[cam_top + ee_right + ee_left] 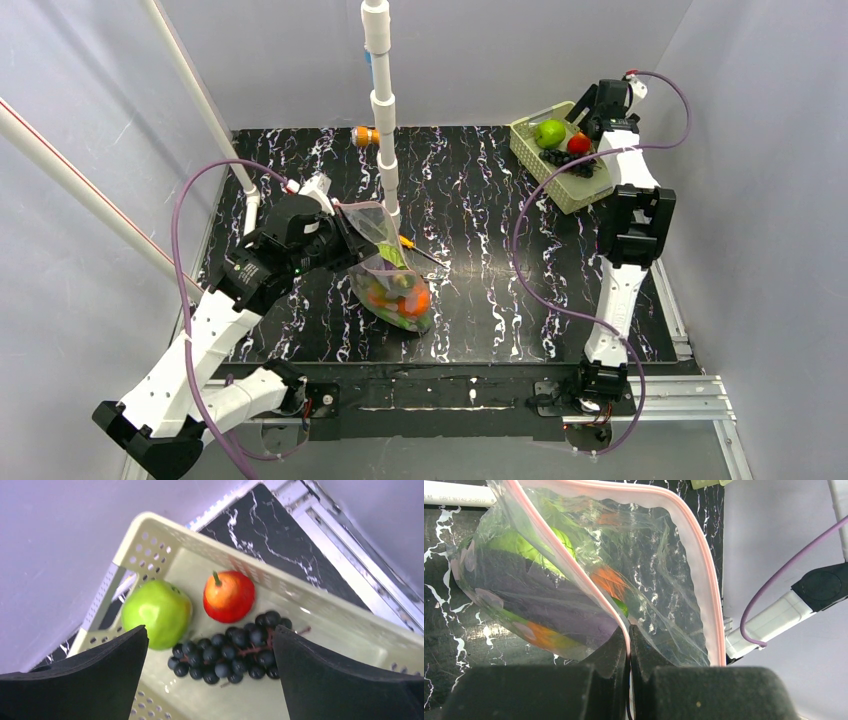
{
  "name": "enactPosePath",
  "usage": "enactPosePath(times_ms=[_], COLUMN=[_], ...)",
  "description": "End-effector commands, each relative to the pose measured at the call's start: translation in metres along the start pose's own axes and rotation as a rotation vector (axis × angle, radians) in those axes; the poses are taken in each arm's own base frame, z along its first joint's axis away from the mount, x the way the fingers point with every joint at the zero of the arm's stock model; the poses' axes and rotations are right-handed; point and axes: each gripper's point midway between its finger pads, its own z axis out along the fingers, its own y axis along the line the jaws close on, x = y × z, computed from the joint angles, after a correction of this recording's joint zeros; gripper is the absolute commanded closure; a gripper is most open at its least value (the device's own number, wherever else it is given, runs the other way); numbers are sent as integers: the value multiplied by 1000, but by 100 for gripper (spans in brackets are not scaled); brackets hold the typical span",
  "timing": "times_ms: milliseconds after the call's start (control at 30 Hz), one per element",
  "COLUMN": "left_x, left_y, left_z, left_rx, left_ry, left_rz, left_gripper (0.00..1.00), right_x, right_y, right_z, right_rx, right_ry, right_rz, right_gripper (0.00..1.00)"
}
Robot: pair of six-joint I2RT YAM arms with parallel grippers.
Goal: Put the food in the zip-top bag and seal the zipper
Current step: Pick up the fake fruit from the bin.
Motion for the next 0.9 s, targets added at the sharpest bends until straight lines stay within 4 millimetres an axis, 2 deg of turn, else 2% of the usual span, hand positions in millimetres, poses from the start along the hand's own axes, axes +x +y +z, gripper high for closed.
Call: enactPosePath(times_ms=[0,67,267,400,533,633,733,867], left_x=[-9,-11,-19,-23,-29,-32,-34,-33], left_y=[-8,-9,-14,-20,-29,-34,-37,-37], left_z=[-11,-14,-21,-24,-26,-26,-25,-24], left_rx=[19,14,19,33,46,61,67,67], left_ry=[-32,-31,-63,-66,-69,-73,-73,-66], left_rz=[18,23,34,38,45,47,49,47], left_gripper=[100,100,100,100,100,100,100,100], right_x=[-34,-34,-14,-11,-10,-1,7,10], right_y=[16,15,14,16,14,9,0,-4], right_z=[16,25,57,66,68,69,72,73], right_rx=[-31,-23,-32,-34,-26,-25,-12,-12], right_ry=[-139,-145,-123,-123,-116,-67,-18,9], right_rz=[13,16,26,53,81,123,178,216], right_gripper=[0,0,0,0,10,20,41,54])
